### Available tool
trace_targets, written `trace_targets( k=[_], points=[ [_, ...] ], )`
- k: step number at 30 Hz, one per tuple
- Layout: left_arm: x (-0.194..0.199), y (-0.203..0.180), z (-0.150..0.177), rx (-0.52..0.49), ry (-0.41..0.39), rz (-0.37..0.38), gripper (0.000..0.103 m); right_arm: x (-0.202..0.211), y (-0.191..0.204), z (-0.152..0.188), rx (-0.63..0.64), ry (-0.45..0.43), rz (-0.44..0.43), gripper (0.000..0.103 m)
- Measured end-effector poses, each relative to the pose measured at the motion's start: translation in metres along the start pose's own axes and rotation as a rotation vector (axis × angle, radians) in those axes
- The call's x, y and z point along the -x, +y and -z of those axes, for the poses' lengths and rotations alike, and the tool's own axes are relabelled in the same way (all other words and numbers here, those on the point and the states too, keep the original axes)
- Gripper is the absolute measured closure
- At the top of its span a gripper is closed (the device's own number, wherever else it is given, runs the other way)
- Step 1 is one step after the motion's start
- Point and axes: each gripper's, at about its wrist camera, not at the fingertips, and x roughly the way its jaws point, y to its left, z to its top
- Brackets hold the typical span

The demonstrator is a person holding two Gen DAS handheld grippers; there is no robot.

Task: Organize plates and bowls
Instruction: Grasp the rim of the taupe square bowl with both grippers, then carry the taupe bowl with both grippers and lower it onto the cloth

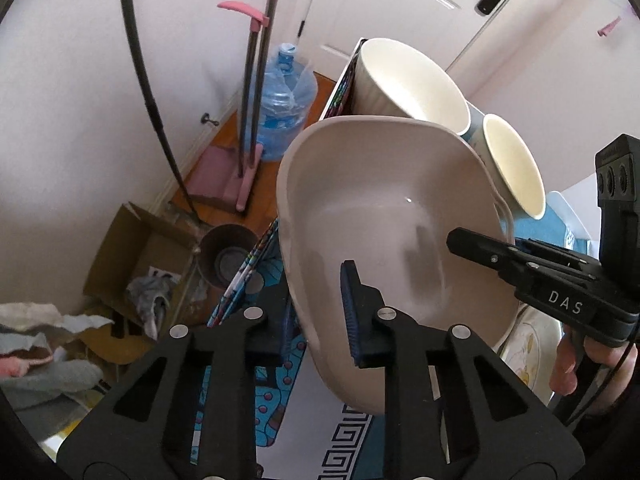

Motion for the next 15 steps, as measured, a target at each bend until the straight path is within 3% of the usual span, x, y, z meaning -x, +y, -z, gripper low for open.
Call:
trace_targets(
  k=[8, 15],
  points=[
    [0.021, -0.014, -0.007, -0.068, -0.052, -0.012, 0.084, 0.024, 0.009, 0.010, -0.011, -0.053, 0.018, 0.088],
    [0.060, -0.063, -0.002, -0.175, -0.112, 0.011, 0.084, 0.093, 0.000, 0.034, -0.037, -0.162, 0.043, 0.088]
  ],
)
